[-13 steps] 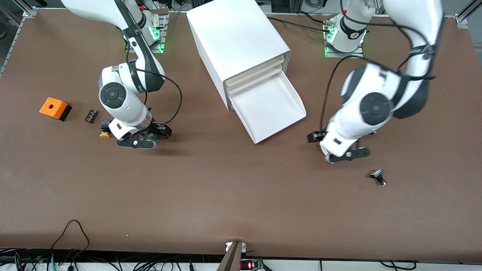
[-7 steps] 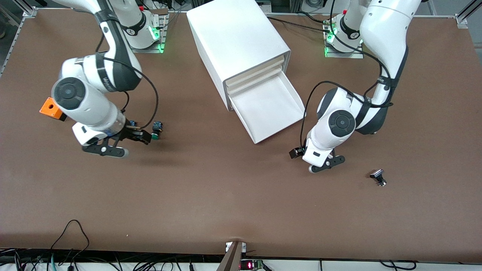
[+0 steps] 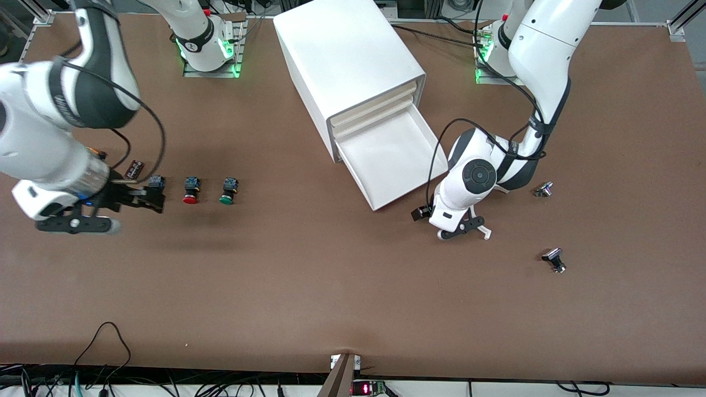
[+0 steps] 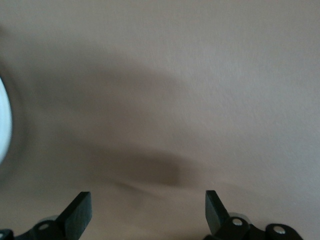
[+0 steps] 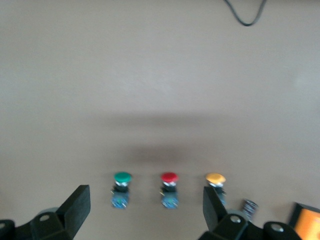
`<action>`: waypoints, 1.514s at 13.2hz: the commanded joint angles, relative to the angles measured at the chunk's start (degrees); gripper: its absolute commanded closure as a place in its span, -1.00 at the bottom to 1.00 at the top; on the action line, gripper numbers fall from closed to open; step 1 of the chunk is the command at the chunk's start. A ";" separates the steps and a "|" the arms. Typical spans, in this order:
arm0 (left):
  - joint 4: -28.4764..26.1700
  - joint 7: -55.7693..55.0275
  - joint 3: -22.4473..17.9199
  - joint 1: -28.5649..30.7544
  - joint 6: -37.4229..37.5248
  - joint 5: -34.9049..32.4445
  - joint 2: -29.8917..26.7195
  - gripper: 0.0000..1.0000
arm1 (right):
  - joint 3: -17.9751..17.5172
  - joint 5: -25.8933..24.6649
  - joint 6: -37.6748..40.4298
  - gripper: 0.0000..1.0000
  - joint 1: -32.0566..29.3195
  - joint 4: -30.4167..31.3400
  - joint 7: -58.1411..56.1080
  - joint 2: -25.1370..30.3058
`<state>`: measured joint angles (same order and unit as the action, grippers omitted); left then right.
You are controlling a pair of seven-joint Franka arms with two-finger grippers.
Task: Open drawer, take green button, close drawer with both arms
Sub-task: 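Push the drawer shut with the left gripper while the right gripper retracts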
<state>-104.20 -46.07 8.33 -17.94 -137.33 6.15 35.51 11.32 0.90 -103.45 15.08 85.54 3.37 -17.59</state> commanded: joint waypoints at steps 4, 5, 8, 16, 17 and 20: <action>-7.85 -10.33 -0.24 -6.22 -0.66 3.52 -6.06 -1.00 | 2.66 -0.81 10.11 -1.00 -0.93 -7.66 -7.07 0.63; -8.29 -13.40 -0.15 -7.88 -0.57 3.52 -6.68 -1.00 | 3.44 -0.55 11.07 -1.00 -0.93 -7.58 -6.89 1.15; -8.82 -20.89 -0.24 -12.72 -0.57 3.52 -6.86 -1.00 | 5.99 -0.11 13.99 -1.00 -0.93 -4.87 -8.12 6.24; -10.49 -33.55 3.89 -16.43 0.48 3.34 -8.09 -1.00 | 7.40 -0.11 0.97 -1.00 -0.93 11.41 -9.79 14.96; -10.58 -33.65 3.89 -16.51 1.18 3.34 -8.09 -1.00 | 7.40 -0.28 0.97 -1.00 -0.84 11.50 -9.53 14.96; -10.67 -33.39 3.89 -16.34 1.36 3.25 -7.83 -1.00 | 7.32 -0.54 0.80 -1.00 -0.58 11.50 -10.05 14.34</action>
<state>-113.08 -79.26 12.33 -34.27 -136.66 8.33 29.52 19.05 0.68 -101.59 14.28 95.33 -5.76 -4.38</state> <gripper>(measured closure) 0.000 0.000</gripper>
